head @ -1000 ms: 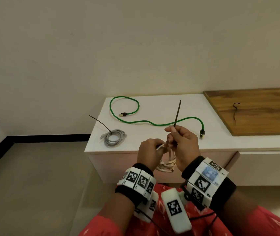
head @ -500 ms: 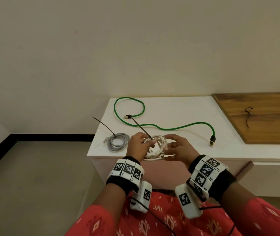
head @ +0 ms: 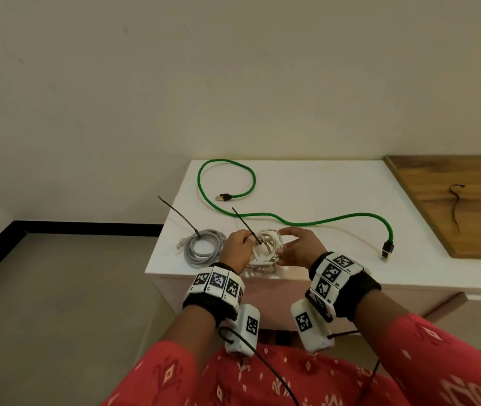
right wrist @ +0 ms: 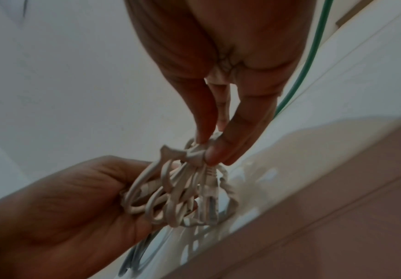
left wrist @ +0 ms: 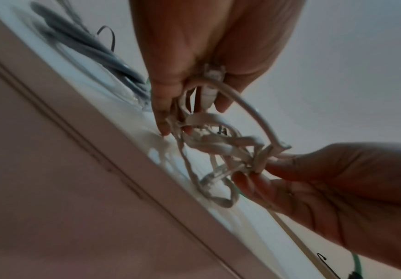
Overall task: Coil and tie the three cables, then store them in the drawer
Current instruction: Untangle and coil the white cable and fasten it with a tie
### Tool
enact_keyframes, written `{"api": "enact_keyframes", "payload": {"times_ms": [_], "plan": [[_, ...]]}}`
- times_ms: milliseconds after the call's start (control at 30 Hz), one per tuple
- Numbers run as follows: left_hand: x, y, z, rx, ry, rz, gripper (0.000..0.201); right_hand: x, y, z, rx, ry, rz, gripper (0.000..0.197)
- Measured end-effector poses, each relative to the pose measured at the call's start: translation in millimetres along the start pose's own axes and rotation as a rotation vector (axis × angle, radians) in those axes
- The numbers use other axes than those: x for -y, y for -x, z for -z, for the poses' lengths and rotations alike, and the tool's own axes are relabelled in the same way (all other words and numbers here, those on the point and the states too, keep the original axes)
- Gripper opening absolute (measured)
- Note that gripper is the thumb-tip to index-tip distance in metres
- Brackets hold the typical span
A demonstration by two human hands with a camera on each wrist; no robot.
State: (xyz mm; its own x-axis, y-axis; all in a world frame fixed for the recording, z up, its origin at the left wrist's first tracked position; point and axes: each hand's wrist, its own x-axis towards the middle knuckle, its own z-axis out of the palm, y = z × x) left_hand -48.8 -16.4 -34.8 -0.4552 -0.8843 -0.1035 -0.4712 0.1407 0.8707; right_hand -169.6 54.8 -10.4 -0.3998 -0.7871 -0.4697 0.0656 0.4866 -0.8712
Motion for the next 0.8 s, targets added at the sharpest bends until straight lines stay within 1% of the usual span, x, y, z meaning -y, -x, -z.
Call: {"api": "enact_keyframes", "payload": {"times_ms": [67,167,200,267,300,400,467,500,567,700,733,800], "plan": [[4,-4,-1,0.005,-0.024,-0.021,0.025,-2,-3,2,0.012,0.005,0.002,0.045],[9,-3,-6,0.005,-0.137,-0.062,0.029,-9,-8,2,-0.021,0.112,0.025,0.044],[9,-1,-8,0.003,-0.172,-0.075,0.032,-12,-10,1,-0.036,0.142,0.032,0.044],[9,1,-12,-0.013,-0.227,-0.108,0.045,-18,-14,1,-0.059,0.194,0.044,0.043],[11,1,-14,-0.027,-0.251,-0.122,0.047,-20,-15,1,-0.069,0.21,0.051,0.042],[12,-1,-19,-0.071,-0.329,-0.11,0.03,-24,-17,1,-0.106,0.262,0.094,0.037],[16,-3,-23,-0.108,-0.333,-0.119,0.027,-26,-17,1,-0.123,0.319,0.128,0.032],[18,-4,-25,-0.123,-0.331,-0.132,0.029,-27,-18,0,-0.129,0.342,0.142,0.031],[21,-3,-29,-0.136,-0.342,-0.161,0.04,-30,-19,-2,-0.141,0.384,0.166,0.029],[21,1,-34,-0.189,-0.385,-0.168,0.058,-36,-20,-4,-0.18,0.456,0.236,0.029],[21,2,-34,-0.194,-0.397,-0.162,0.057,-37,-19,-5,-0.191,0.469,0.255,0.029],[22,1,-36,-0.138,-0.383,-0.098,0.045,-40,-18,-6,-0.211,0.493,0.279,0.029]]}}
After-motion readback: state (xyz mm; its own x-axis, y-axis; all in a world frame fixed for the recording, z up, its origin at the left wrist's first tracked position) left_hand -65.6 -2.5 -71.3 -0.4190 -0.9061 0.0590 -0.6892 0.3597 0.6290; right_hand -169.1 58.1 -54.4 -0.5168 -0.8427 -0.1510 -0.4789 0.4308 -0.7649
